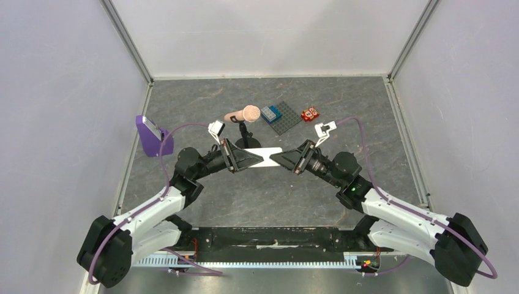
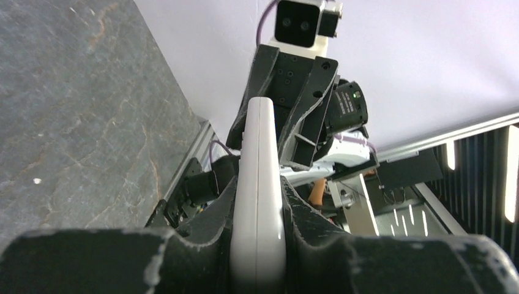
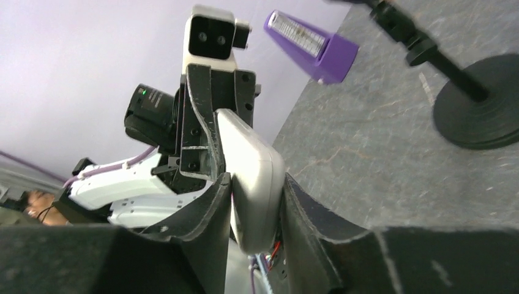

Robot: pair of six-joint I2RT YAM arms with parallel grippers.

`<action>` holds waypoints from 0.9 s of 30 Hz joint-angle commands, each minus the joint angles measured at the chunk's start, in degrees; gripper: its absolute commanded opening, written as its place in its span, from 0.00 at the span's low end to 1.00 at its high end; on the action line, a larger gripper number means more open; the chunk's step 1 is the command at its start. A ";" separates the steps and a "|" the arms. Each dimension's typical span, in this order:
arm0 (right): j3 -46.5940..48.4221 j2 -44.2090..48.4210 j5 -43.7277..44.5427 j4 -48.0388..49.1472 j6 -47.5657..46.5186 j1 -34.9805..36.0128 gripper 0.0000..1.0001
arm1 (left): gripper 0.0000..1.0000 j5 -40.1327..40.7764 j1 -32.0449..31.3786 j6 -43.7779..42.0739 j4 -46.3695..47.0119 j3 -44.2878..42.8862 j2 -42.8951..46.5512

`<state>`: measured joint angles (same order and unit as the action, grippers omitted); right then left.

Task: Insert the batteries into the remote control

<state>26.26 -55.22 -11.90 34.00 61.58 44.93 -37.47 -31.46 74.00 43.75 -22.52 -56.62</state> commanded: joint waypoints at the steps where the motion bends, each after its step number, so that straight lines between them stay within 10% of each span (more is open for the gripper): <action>1: 0.25 -2.03 -7.44 -5.13 -2.35 5.51 0.42 | 0.02 -5.38 -4.66 -1.16 -1.19 -3.26 2.13; 5: 0.86 3.36 -3.21 -11.26 -6.09 4.64 0.80 | 0.02 -3.73 -4.36 -11.82 -16.80 -6.93 4.88; 9: 1.13 10.32 -1.23 -16.54 -9.85 2.22 0.95 | 0.02 -3.86 -3.65 -18.08 -25.81 -9.49 6.01; 27: 20.58 4.69 -20.19 -41.61 -37.60 0.21 0.94 | 0.02 -13.42 -3.34 -37.56 -41.67 -16.23 10.00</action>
<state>40.01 -46.83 -23.53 1.10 35.27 45.19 -46.24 -35.00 47.00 7.66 -34.44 -49.89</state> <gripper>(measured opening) 0.955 0.280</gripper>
